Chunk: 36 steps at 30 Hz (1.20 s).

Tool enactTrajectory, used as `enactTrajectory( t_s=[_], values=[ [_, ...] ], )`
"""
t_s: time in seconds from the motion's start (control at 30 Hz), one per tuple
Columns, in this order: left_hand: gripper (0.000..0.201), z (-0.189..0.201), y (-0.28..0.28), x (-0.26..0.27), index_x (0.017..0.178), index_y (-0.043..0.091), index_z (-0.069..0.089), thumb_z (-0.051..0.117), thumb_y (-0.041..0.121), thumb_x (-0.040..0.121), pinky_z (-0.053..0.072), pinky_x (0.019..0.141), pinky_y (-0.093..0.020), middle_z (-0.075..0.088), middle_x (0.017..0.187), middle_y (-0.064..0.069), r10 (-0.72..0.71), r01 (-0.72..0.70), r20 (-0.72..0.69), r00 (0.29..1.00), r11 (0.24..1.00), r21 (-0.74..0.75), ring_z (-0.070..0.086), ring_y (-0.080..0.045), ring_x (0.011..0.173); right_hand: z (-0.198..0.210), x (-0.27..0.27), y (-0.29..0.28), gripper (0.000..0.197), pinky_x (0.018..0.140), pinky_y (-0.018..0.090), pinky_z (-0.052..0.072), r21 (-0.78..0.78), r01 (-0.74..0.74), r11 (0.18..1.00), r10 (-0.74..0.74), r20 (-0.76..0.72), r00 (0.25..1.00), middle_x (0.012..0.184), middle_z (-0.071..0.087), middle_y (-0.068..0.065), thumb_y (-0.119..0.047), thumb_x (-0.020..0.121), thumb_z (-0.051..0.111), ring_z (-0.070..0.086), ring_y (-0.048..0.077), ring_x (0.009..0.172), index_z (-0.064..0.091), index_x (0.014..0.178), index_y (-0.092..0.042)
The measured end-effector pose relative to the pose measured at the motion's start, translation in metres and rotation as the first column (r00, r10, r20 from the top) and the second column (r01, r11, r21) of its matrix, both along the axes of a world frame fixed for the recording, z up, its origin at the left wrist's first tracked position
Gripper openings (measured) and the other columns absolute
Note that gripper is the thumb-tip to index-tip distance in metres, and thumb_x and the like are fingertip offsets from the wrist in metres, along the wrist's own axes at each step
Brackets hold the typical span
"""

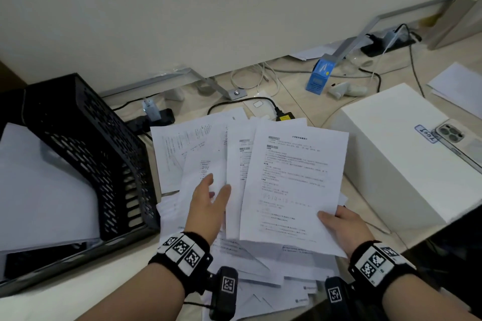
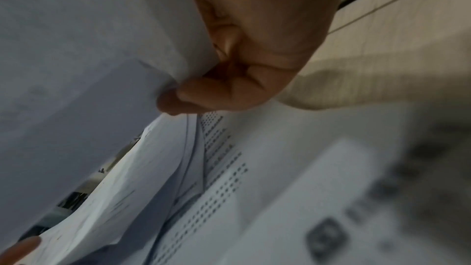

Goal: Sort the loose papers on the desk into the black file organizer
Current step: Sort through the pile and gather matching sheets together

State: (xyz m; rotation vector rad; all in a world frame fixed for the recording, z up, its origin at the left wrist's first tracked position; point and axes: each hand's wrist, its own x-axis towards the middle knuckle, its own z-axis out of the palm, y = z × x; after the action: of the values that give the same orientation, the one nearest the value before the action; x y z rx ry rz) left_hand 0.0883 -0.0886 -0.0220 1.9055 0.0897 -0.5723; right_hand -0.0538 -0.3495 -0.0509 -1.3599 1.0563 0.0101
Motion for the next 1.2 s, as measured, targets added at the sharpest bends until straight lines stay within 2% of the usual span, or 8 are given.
enactTrajectory(
  t_s=[0.27, 0.4, 0.5, 0.6, 0.7, 0.83, 1.07, 1.2],
  values=[
    [0.026, 0.005, -0.014, -0.017, 0.125, 0.018, 0.065, 0.060, 0.019, 0.100, 0.058, 0.077, -0.019, 0.076, 0.112, 0.008, -0.156, 0.111, -0.221, 0.963, 0.973, -0.202, 0.074, -0.007, 0.097, 0.004, -0.022, 0.004, 0.036, 0.093, 0.061, 0.052, 0.300, -0.093, 0.949, 0.075, 0.068, 0.995, 0.115, 0.073, 0.023, 0.004, 0.083, 0.067, 0.069, 0.046, 0.104, 0.067, 0.119, -0.001],
    [0.024, 0.001, -0.018, -0.030, 0.124, 0.033, 0.065, 0.055, 0.030, 0.102, 0.055, 0.098, -0.031, 0.073, 0.119, 0.015, -0.444, 0.416, -0.200, 0.874, 0.894, -0.166, 0.070, -0.005, 0.108, 0.005, -0.025, 0.007, 0.029, 0.090, 0.055, 0.054, 0.247, -0.124, 0.961, 0.123, 0.018, 0.992, 0.108, 0.075, 0.021, 0.004, 0.085, 0.067, 0.072, 0.043, 0.098, 0.071, 0.114, 0.001],
    [0.019, 0.002, -0.022, -0.034, 0.104, 0.039, 0.069, 0.058, 0.051, 0.094, 0.054, 0.094, -0.027, 0.074, 0.105, 0.020, -0.620, 0.630, -0.126, 0.774, 0.773, 0.069, 0.068, -0.001, 0.099, -0.005, -0.030, 0.002, 0.022, 0.096, 0.052, 0.053, 0.062, -0.056, 0.996, 0.059, -0.053, 0.997, 0.102, 0.077, 0.016, 0.002, 0.087, 0.069, 0.072, 0.038, 0.096, 0.074, 0.105, -0.008],
    [0.015, 0.004, -0.023, -0.025, 0.101, 0.030, 0.072, 0.058, 0.032, 0.096, 0.048, 0.091, -0.024, 0.063, 0.093, 0.019, -0.565, 0.539, 0.033, 0.825, 0.802, 0.257, 0.061, -0.004, 0.093, -0.012, -0.039, -0.011, 0.020, 0.096, 0.048, 0.051, -0.049, 0.085, 0.995, -0.089, -0.078, 0.993, 0.099, 0.074, 0.011, 0.003, 0.088, 0.066, 0.068, 0.033, 0.096, 0.071, 0.094, -0.015],
    [0.022, -0.009, -0.015, 0.000, 0.112, 0.026, 0.068, 0.059, 0.019, 0.093, 0.042, 0.099, -0.025, 0.056, 0.114, 0.009, -0.327, 0.272, 0.115, 0.938, 0.899, 0.342, 0.057, -0.014, 0.112, -0.013, -0.046, -0.020, 0.019, 0.096, 0.046, 0.051, -0.081, 0.151, 0.985, -0.158, -0.091, 0.983, 0.099, 0.072, 0.010, 0.000, 0.089, 0.065, 0.067, 0.032, 0.096, 0.069, 0.105, -0.009],
    [0.049, -0.025, -0.010, 0.023, 0.140, 0.027, 0.052, 0.062, 0.028, 0.092, 0.036, 0.111, -0.034, 0.046, 0.149, 0.002, -0.309, 0.214, 0.130, 0.942, 0.854, 0.474, 0.044, -0.020, 0.135, -0.006, -0.047, -0.022, 0.019, 0.092, 0.042, 0.049, -0.065, 0.217, 0.974, -0.220, -0.041, 0.975, 0.098, 0.071, 0.010, 0.001, 0.091, 0.064, 0.066, 0.029, 0.090, 0.066, 0.108, -0.008],
    [0.090, -0.037, -0.027, 0.018, 0.161, 0.029, -0.003, 0.046, 0.059, 0.092, 0.003, 0.124, -0.052, -0.018, 0.168, 0.006, -0.731, 0.534, -0.128, 0.670, 0.356, 0.767, -0.014, -0.024, 0.155, -0.003, -0.033, -0.010, 0.013, 0.094, 0.044, 0.051, -0.035, 0.223, 0.974, -0.224, -0.007, 0.975, 0.093, 0.073, 0.002, -0.003, 0.092, 0.064, 0.068, 0.028, 0.090, 0.070, 0.094, -0.015],
    [0.086, -0.043, -0.026, -0.003, 0.159, 0.030, -0.012, 0.037, 0.057, 0.094, -0.008, 0.124, -0.052, -0.027, 0.165, 0.009, -0.819, 0.569, -0.135, 0.558, 0.260, 0.780, -0.025, -0.020, 0.152, -0.012, -0.020, -0.002, 0.015, 0.099, 0.057, 0.050, 0.000, 0.194, 0.981, -0.194, -0.024, 0.981, 0.102, 0.077, 0.008, -0.009, 0.090, 0.066, 0.070, 0.034, 0.098, 0.072, 0.101, -0.017]
  ],
)
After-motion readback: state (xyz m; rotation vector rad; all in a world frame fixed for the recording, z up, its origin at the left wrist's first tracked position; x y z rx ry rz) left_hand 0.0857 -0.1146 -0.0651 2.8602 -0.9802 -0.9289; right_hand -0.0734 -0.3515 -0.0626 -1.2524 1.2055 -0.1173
